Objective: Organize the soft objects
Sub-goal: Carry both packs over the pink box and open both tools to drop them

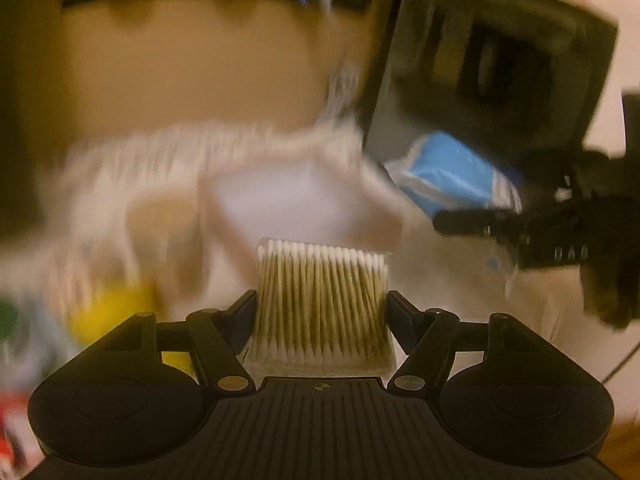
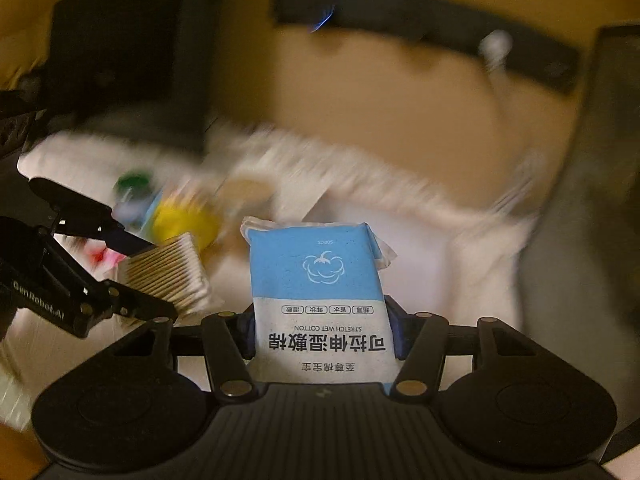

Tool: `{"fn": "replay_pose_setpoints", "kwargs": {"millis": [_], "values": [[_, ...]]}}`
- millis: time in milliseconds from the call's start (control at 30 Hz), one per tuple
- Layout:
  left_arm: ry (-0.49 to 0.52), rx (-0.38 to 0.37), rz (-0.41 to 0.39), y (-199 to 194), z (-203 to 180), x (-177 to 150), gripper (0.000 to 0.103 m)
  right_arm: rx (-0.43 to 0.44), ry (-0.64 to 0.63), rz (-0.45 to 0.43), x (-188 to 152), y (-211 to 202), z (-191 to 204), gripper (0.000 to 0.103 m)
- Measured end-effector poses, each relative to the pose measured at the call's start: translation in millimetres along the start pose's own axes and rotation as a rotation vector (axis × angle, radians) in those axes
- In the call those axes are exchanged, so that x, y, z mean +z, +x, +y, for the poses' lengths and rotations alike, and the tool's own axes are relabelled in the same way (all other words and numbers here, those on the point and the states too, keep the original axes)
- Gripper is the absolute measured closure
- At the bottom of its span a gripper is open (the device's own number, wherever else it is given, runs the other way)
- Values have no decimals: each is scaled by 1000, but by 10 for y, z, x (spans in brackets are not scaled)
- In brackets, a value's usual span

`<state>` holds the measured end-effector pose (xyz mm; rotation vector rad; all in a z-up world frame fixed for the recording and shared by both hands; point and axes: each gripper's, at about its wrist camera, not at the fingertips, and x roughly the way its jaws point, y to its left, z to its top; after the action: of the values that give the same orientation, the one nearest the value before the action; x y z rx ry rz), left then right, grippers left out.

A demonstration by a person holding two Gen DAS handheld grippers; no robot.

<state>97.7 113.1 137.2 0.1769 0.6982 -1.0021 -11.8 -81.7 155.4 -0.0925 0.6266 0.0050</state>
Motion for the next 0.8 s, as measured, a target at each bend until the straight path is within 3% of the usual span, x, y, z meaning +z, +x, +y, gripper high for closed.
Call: {"fn": "replay_pose_setpoints", "kwargs": {"millis": [133,300,400,500,533,667,733,800], "values": [[19,-6,-75,132,35,615,29,-74,41,-59,511,-33,-310,46],[42,-21,-109,599,56,1018,29,-56,130,-58,1028,317,-665,45],[28,-40,-70,1158,72,988,27,51,183,-34,1172,698,-858,40],[50,57,104,1867,24,821,30,-13,208,7,1161,1046,-949,36],[33,66,124,1972,34,779,31,-40,226,29,1145,1150,-984,36],[-195,8,78,1956,294,707,32,-32,324,72,968,1245,-1154,36],[-146,75,64,1884,284,733,33,-29,308,86,921,1268,-1154,36],[-144,93,12,1693,312,758,33,-48,295,79,911,1268,-1153,36]]}}
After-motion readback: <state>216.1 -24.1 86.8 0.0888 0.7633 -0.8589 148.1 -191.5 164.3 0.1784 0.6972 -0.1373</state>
